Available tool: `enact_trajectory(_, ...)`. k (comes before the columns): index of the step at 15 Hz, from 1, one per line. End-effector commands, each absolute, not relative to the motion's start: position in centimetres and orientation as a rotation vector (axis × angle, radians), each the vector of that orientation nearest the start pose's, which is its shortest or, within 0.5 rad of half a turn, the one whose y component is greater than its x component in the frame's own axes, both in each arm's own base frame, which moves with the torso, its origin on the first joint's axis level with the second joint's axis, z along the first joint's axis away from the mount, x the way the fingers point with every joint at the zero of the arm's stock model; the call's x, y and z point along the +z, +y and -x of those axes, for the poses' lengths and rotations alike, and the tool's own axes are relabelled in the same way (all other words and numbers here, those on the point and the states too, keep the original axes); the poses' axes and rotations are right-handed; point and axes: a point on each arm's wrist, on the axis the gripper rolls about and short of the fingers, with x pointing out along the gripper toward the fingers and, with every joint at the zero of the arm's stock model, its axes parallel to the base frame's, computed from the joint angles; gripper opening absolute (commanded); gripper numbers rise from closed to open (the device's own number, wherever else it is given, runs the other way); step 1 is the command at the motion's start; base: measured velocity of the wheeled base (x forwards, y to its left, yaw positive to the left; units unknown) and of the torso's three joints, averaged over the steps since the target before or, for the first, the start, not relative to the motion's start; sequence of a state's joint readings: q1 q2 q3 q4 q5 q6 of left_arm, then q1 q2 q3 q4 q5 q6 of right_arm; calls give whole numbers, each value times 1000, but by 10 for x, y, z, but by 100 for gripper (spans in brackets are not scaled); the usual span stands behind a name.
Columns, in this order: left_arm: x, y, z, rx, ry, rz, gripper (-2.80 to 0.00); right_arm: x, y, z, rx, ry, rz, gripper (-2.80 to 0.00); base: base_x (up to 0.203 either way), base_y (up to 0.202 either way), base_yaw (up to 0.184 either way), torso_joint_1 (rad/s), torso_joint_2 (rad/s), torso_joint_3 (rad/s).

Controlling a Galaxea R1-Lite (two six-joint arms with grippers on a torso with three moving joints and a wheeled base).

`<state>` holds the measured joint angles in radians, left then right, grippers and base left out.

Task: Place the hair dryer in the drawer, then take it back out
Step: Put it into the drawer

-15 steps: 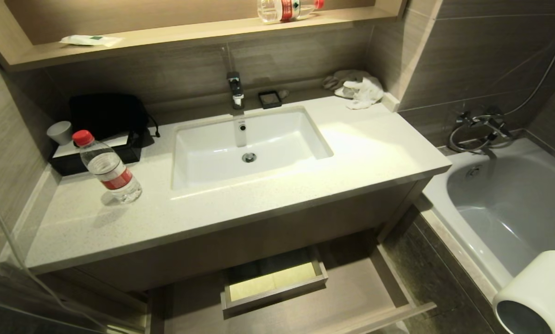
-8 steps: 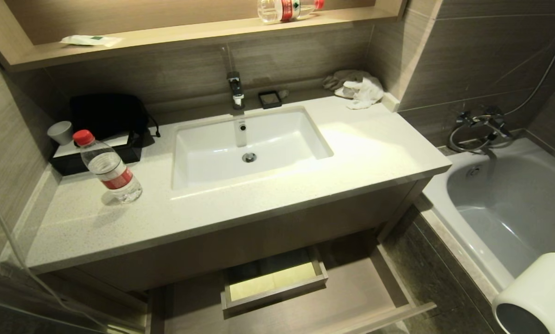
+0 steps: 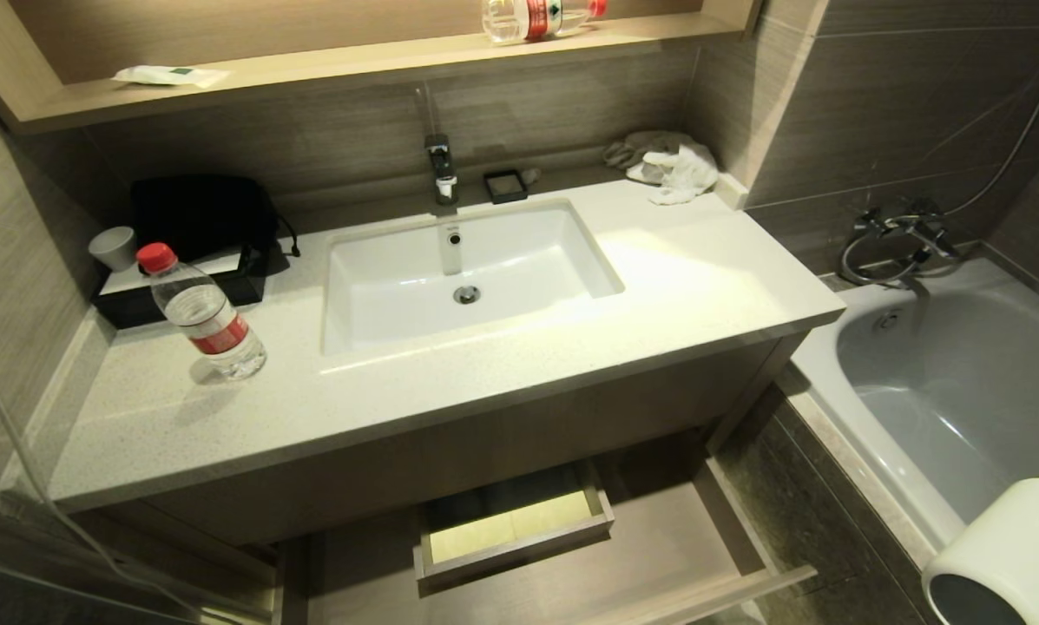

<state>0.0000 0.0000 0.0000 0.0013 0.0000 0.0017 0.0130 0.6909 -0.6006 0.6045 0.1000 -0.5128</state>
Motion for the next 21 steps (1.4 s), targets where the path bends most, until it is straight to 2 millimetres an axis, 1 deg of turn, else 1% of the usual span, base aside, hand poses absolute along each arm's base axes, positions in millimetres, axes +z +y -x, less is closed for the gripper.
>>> enact_trajectory(1, 75, 0, 23, 0, 2, -2, -280, 183, 3, -28, 288, 668, 458, -280, 0, 0, 0, 0, 0, 0)
enact_trajectory(5, 75, 0, 23, 0, 2, -2, -280, 181, 3, -30, 299, 679, 451, -280, 0, 0, 0, 0, 0, 0)
enact_trajectory(12, 75, 0, 23, 0, 2, -2, -280, 178, 3, -27, 299, 685, 456, -280, 0, 0, 0, 0, 0, 0)
enact_trajectory(21, 75, 0, 23, 0, 2, -2, -280, 175, 3, -26, 301, 689, 459, -280, 0, 0, 0, -103, 230, 118)
